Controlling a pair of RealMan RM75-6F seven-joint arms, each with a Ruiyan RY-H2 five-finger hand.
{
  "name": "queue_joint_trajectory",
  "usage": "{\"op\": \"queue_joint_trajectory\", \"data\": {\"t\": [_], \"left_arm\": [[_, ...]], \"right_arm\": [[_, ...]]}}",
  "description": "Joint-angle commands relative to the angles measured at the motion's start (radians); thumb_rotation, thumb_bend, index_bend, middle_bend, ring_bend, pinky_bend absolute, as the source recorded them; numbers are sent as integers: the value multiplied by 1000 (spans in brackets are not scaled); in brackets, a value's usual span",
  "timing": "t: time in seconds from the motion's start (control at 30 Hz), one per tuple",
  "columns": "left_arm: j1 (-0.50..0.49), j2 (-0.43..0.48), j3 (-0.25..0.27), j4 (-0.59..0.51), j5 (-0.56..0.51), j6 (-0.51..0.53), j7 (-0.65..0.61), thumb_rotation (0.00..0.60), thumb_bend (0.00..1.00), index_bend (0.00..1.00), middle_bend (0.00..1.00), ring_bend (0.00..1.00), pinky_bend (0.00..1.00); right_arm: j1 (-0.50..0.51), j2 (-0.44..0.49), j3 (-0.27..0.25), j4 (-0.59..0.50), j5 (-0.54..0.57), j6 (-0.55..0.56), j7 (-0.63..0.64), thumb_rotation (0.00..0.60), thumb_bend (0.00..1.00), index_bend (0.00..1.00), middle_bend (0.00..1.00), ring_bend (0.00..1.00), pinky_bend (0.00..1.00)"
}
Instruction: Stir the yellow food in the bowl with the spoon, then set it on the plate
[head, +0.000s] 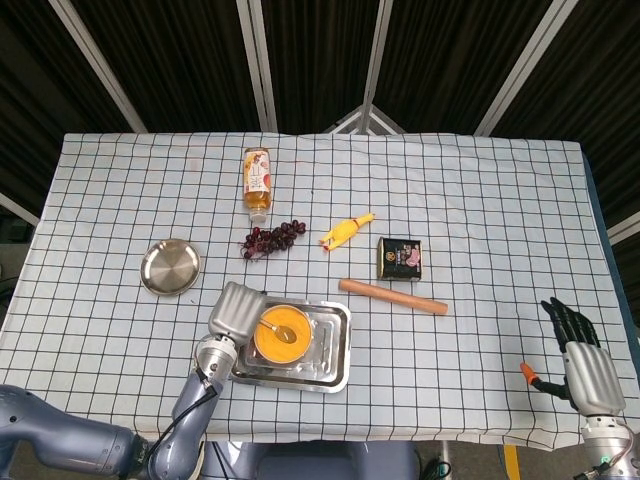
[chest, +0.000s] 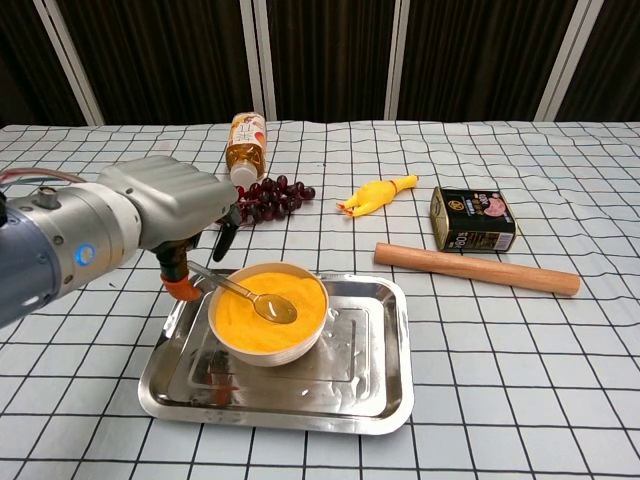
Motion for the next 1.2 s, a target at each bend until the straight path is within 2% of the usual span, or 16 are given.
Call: {"op": "queue_joint_trajectory", "data": {"t": [0.03, 0.33, 0.63, 0.83, 1.2], "left_arm": [[1, 22, 4, -19, 9, 7, -21, 600, 258, 416, 986, 1000, 998], [31, 145, 25, -85, 58, 14, -117, 600, 266, 430, 989, 1000, 998], [37, 214, 34, -97, 52, -11, -169, 600, 426, 452, 1000, 1000, 999], [9, 198, 39, -94, 11, -47, -160, 600, 460, 458, 1000, 1000, 1000], [-60, 90, 39, -15, -43, -41, -103, 600, 480, 451, 1000, 1000, 1000]], "right_arm": [[0, 0, 0, 0, 0, -1, 0, 600, 317, 0, 0, 0, 0], [0, -1, -2, -1, -1, -2, -5, 600, 317, 0, 0, 0, 0], [0, -3, -3, -3, -1, -1, -14, 600, 317, 0, 0, 0, 0], [-1, -1, -2, -6, 1, -1, -7, 600, 316, 0, 0, 0, 0], [-1, 5, -2, -10, 3, -5, 9, 600, 317, 0, 0, 0, 0]]}}
